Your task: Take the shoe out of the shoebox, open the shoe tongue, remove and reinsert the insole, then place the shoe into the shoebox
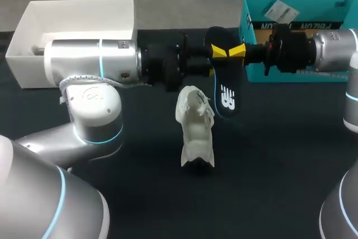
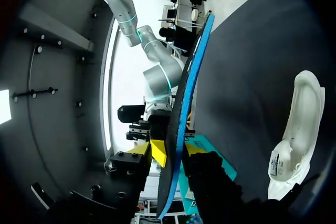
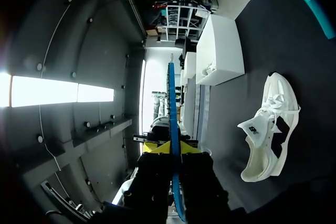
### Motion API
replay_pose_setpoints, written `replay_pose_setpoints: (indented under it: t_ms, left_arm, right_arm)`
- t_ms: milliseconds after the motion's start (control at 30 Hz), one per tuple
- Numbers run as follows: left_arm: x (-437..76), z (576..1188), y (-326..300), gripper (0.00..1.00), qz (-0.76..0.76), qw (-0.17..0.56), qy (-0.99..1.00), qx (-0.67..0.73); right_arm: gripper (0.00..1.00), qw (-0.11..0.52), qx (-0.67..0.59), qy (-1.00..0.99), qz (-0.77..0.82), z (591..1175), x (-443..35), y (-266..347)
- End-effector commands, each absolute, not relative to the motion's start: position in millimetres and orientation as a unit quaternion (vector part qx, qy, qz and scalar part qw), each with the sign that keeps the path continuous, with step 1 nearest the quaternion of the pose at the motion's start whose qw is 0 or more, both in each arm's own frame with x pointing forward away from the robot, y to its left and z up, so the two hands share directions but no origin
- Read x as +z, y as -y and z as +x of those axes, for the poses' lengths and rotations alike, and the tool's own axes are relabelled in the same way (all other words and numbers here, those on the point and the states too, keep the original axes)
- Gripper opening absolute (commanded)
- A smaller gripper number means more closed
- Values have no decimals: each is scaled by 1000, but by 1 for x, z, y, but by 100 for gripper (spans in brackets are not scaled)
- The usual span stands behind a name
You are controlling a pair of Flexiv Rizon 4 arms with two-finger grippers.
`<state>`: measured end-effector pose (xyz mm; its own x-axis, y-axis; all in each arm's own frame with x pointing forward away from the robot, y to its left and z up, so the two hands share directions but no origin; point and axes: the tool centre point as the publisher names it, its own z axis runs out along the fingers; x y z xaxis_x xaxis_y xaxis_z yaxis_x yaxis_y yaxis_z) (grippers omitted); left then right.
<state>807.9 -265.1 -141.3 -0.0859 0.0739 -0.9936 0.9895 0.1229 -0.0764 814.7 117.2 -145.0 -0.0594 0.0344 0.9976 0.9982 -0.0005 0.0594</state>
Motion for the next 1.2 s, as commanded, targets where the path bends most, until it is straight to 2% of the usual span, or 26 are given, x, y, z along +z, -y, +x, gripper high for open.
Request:
replay_pose_setpoints:
  t_ms: [33, 100, 133, 400, 467, 500, 1200]
  left_arm:
    - [-143, 808, 269, 17, 465, 489, -569, -470]
    - [-145, 808, 268, 9, 465, 487, -571, -469]
    - [-146, 808, 267, 0, 465, 486, -573, -468]
    - [-150, 809, 266, 0, 465, 472, -587, -465]
    - [-149, 809, 264, 0, 464, 464, -594, -465]
    - [-149, 809, 262, 0, 463, 464, -594, -466]
    - [-139, 806, 241, 0, 442, 441, -617, -479]
  right_arm:
    - [0, 475, -507, 523, -494, 814, -145, -119]
    - [0, 474, -508, 523, -494, 814, -145, -119]
    - [0, 474, -507, 523, -494, 814, -145, -119]
    - [0, 473, -508, 526, -491, 813, -144, -120]
    - [51, 471, -511, 524, -493, 811, -144, -119]
    - [100, 466, -513, 522, -497, 811, -145, -118]
    - [100, 393, -486, 533, -571, 772, -143, -50]
